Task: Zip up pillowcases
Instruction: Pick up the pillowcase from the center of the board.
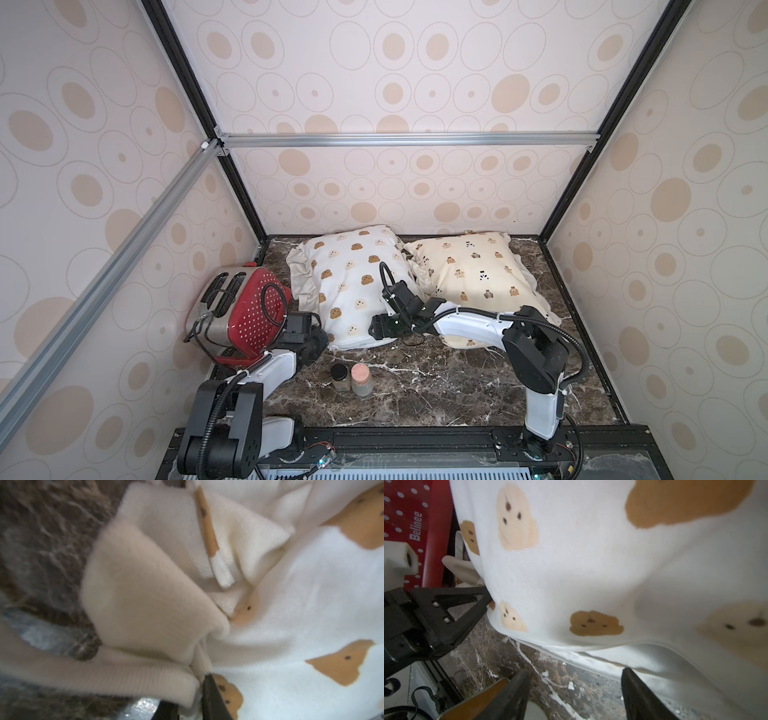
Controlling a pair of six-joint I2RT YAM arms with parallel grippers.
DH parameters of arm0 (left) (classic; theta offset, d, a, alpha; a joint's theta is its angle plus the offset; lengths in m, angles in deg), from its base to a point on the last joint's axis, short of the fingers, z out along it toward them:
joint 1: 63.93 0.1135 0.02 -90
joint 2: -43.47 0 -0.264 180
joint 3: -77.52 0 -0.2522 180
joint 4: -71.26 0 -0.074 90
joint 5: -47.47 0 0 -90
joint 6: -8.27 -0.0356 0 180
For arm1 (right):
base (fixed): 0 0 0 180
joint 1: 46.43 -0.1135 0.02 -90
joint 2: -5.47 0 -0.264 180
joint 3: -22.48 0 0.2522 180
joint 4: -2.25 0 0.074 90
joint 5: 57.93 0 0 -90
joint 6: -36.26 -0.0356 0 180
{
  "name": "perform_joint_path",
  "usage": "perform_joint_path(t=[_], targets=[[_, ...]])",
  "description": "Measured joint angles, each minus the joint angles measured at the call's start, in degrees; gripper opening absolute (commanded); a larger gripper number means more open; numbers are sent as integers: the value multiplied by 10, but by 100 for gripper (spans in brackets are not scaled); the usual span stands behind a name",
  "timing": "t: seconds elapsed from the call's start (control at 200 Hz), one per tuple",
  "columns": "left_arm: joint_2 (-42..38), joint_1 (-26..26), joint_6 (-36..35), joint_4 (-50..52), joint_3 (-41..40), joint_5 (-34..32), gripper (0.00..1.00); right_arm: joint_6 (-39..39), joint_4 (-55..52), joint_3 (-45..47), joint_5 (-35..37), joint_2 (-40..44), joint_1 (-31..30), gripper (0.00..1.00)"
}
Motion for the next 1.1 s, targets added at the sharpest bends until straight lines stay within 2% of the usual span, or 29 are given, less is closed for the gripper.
perform_joint_path(t=[0.185,0.621,0.891,1.102], targets=[[5,0,-12,3,12,0,0,5,1,-38,10,-41,0,73],[18,-2,-24,14,65,21,0,19,-3,-134,33,-124,35,73],[59,-32,-24,14,137,30,0,23,-18,-216,37,-174,72,73],[30,-64,-24,27,157,25,0,30,-35,-222,29,-156,79,73]])
